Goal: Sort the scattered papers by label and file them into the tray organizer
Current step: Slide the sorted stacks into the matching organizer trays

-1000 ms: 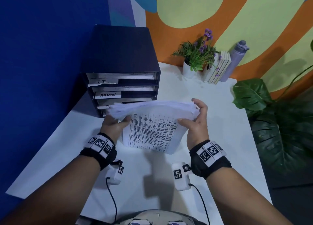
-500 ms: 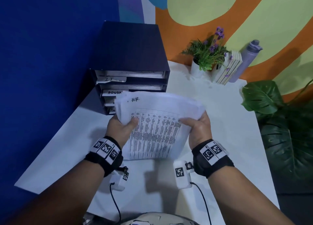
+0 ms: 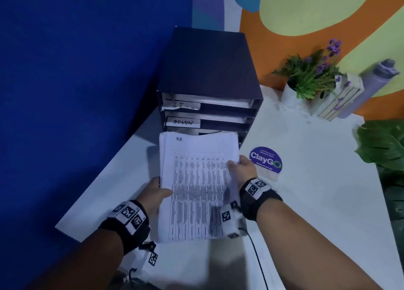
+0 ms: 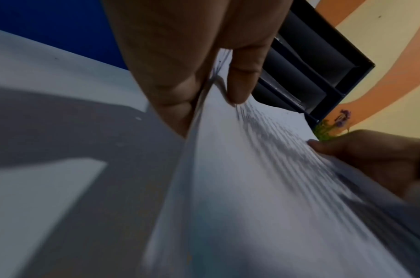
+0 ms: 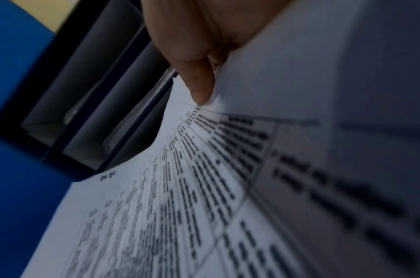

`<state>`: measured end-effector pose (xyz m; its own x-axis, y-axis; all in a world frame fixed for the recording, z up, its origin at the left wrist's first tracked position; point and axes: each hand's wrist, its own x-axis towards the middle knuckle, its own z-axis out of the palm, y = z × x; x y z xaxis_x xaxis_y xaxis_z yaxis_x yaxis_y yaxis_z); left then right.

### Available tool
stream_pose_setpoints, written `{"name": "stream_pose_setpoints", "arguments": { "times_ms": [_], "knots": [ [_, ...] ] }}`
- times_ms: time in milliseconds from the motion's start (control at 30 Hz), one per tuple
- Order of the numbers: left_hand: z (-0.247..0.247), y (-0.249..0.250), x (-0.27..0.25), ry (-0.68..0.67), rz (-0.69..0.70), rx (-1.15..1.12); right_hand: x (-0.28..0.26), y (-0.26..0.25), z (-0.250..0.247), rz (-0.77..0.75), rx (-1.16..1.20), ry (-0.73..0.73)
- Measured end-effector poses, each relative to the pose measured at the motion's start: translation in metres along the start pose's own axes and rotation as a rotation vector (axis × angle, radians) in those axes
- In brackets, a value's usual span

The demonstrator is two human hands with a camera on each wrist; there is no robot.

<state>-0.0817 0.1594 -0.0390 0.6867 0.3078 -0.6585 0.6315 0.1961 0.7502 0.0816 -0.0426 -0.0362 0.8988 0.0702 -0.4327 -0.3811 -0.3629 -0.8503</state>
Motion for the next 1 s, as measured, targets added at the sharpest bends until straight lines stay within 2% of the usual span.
{"name": "stream_pose_setpoints", "arguments": {
  "times_ms": [200,300,367,500,567,667,767,900,1000],
  "knots": [
    [-0.002,0.007,-0.012,-0.135,-0.038,0.014,0.030,-0.027,0.000,0.086,-0.014,0.068],
    [-0.008,0.017,0.001,-0.040,0.052,0.103,0.032,-0.037,0.005,0.039,-0.101,0.025],
    [-0.009,0.033,0.011,0.011,0.096,0.147,0.026,-0.036,0.007,0.060,-0.037,-0.051],
    [-0.006,0.066,0.033,0.056,0.090,0.167,0.007,-0.021,-0.001,0.125,0.066,-0.187],
    [-0.006,0.080,0.047,0.088,0.079,0.217,0.002,-0.016,-0.003,0.109,0.090,-0.242],
    [-0.002,0.095,0.068,0.147,0.103,0.256,0.008,-0.020,0.001,0.021,0.034,-0.129],
    [0.006,0.105,0.086,0.195,0.105,0.181,0.017,-0.036,0.009,-0.015,0.037,0.018],
    [0.021,0.101,0.105,0.266,0.110,-0.121,0.034,-0.045,0.022,-0.036,0.007,0.176],
    [0.031,0.104,0.105,0.259,0.026,-0.347,0.042,-0.048,0.030,-0.037,-0.019,0.229]
  ]
}}
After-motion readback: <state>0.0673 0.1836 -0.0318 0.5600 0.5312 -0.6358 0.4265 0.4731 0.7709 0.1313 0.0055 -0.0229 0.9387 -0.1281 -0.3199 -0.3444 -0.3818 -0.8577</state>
